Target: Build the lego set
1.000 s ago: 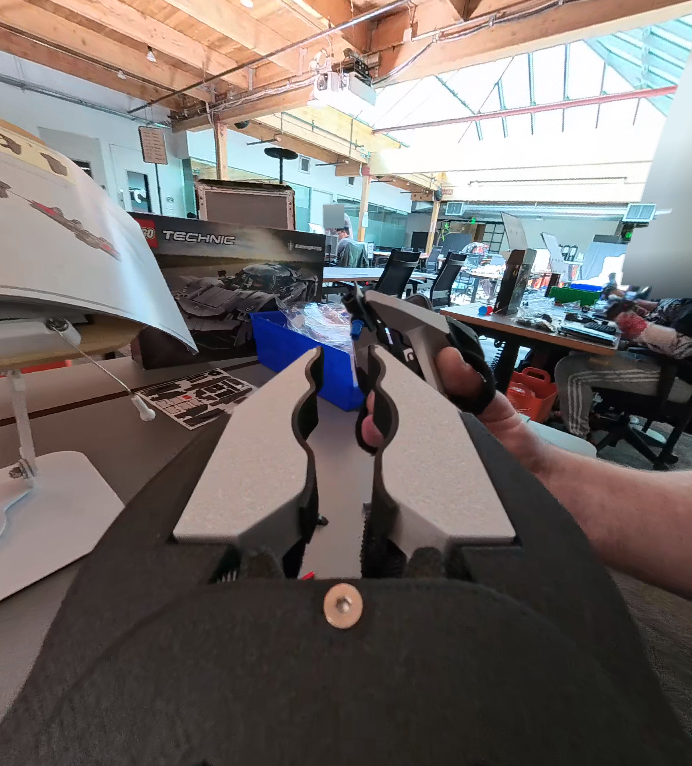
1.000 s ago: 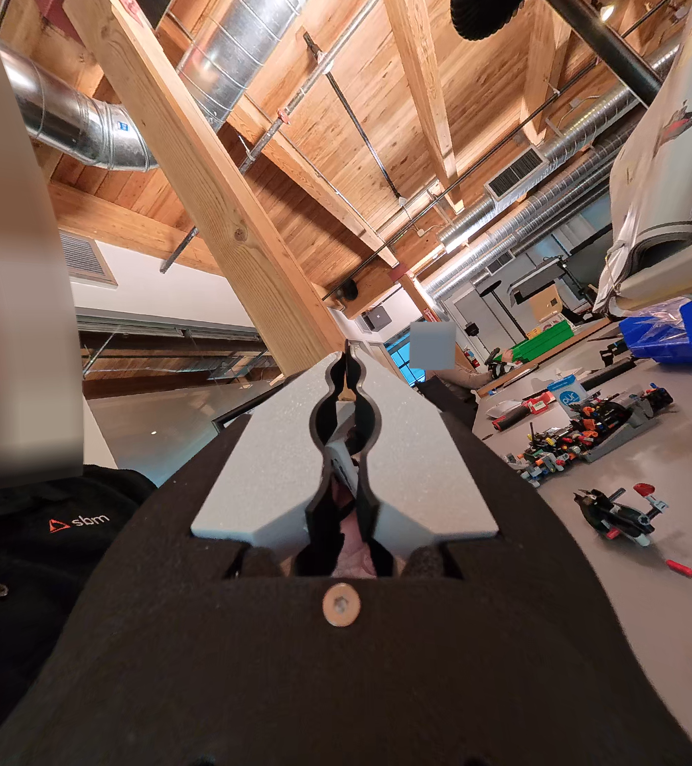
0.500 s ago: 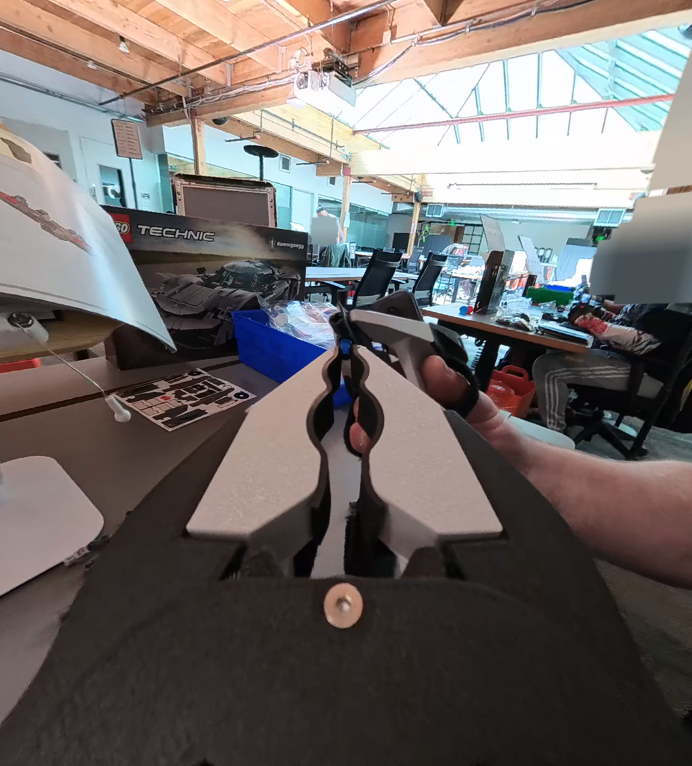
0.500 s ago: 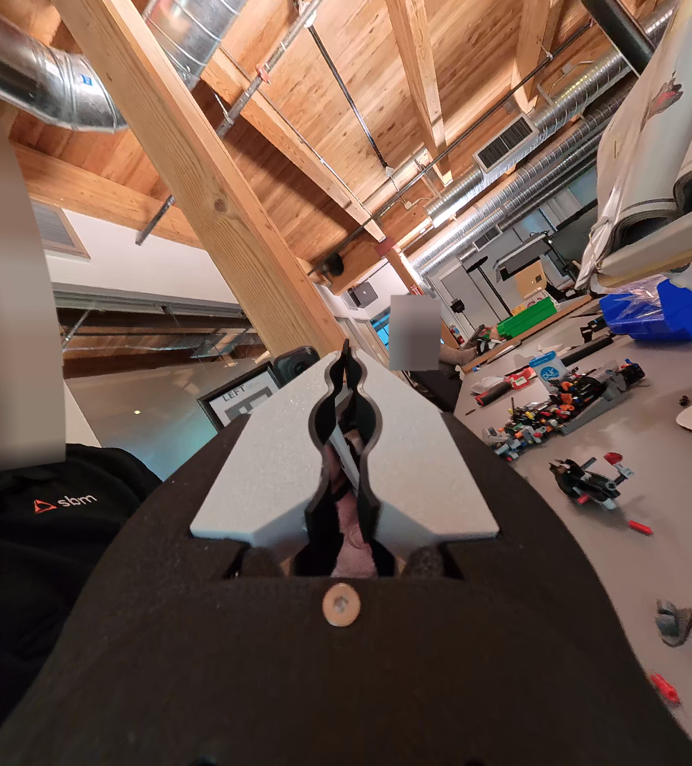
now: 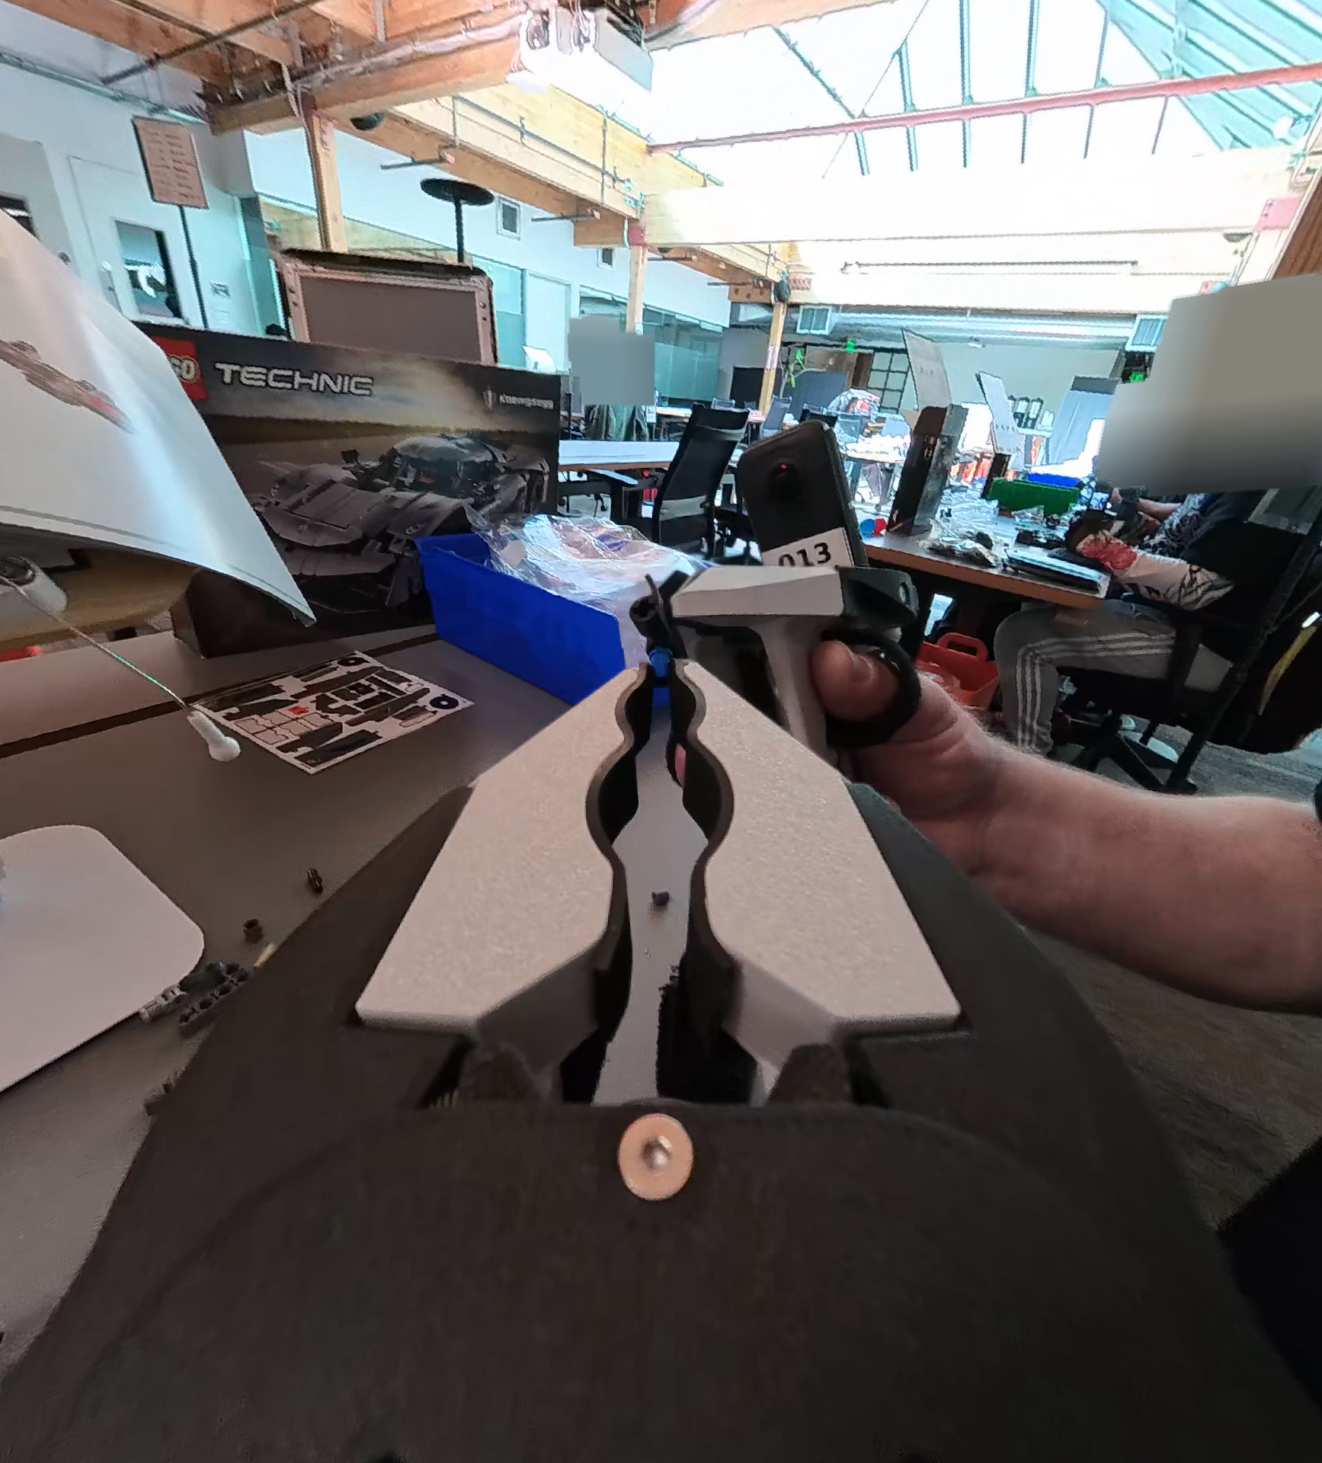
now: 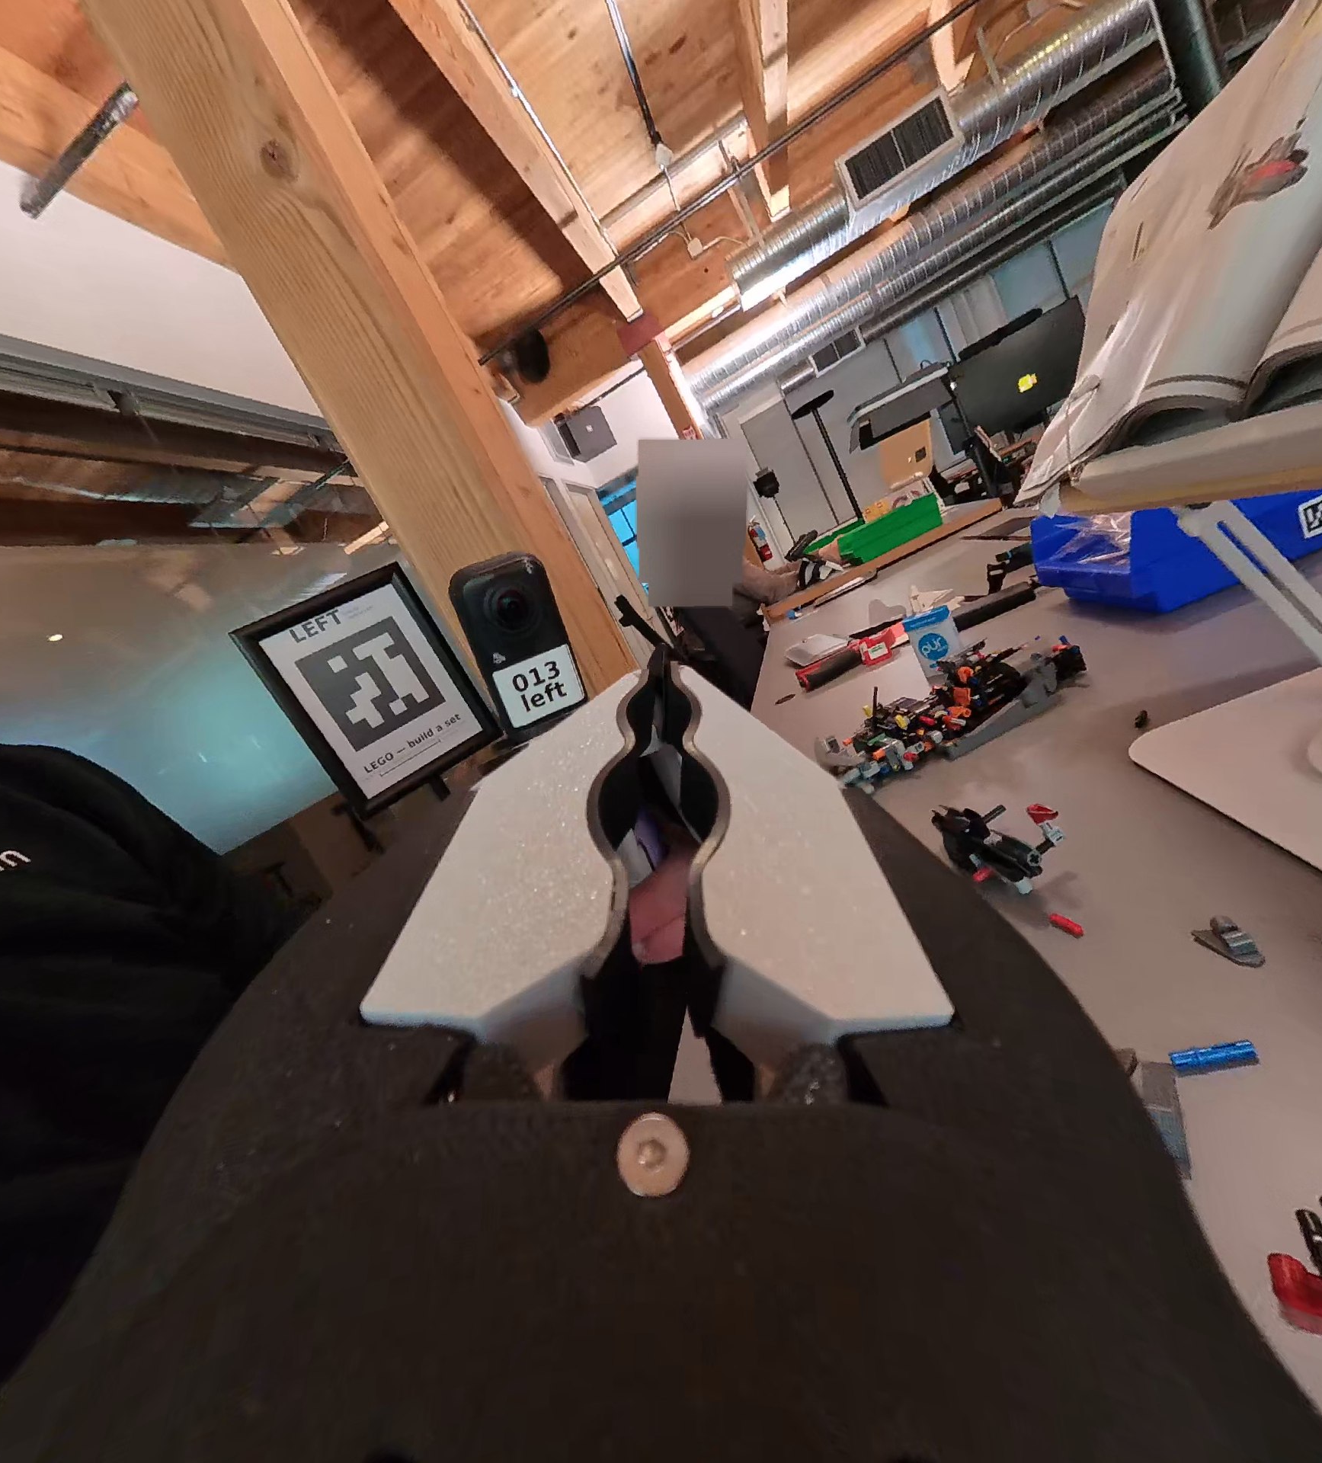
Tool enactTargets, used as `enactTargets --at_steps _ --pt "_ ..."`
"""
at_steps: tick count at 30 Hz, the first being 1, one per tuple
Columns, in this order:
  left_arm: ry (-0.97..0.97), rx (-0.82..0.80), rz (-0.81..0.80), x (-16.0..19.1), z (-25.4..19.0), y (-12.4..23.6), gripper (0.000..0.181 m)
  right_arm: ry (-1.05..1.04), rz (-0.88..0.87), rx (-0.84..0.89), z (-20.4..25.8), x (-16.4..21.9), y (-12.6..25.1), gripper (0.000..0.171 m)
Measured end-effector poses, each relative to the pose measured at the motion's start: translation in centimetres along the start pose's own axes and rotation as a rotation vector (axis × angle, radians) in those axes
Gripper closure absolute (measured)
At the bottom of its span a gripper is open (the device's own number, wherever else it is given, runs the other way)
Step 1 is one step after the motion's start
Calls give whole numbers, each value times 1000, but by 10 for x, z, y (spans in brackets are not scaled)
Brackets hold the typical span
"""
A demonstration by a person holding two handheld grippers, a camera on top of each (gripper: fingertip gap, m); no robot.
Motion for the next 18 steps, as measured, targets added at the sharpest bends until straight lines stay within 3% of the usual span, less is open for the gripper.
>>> enactTargets --at_steps 8,18 --pt "-24 49 130 8 -3 9 179 11 110 24 6 12 1 171" --pt "13 5 34 11 -9 25 175 65 6 28 17 24 -3 171"
Point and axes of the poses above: each gripper's, where its closed fingertips meet, y back along the fingers, x out of its underside, z = x × y across the jaws, the point moved 9 cm from there along y, back along the fingers
